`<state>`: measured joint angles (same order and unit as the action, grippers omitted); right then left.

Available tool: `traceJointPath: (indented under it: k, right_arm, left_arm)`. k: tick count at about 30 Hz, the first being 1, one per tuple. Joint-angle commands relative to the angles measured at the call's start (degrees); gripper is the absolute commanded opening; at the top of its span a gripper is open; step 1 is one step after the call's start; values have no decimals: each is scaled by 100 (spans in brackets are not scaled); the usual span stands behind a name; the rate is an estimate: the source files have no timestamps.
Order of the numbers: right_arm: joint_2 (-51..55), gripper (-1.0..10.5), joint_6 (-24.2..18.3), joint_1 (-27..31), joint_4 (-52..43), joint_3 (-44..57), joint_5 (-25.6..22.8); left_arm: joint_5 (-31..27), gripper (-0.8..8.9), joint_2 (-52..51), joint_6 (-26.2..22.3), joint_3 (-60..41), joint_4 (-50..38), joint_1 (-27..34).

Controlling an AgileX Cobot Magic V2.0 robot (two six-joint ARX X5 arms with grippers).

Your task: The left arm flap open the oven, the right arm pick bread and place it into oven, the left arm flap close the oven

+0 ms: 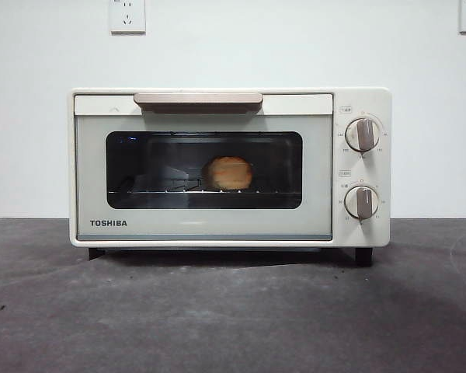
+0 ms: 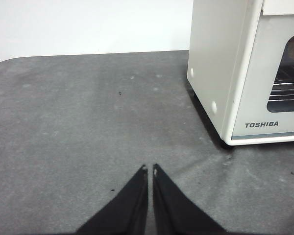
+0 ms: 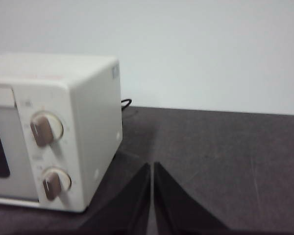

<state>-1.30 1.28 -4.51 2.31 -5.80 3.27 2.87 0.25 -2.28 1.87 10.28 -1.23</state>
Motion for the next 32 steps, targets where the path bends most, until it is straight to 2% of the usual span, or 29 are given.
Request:
traceJointPath:
  k: [1, 3, 11, 32]
  right_arm:
    - [109, 6, 22, -7, -87, 295, 11]
    - [109, 6, 109, -7, -101, 496, 9]
    - [109, 6, 144, -7, 820, 522, -52]
    - [109, 6, 157, -7, 649, 520, -31]
  left_arm:
    - [-15, 27, -7, -68, -118, 39, 15]
    - [-15, 27, -7, -68, -116, 39, 15]
    - [-17, 27, -7, -68, -116, 42, 15]
    - [-15, 27, -7, -68, -116, 42, 15]
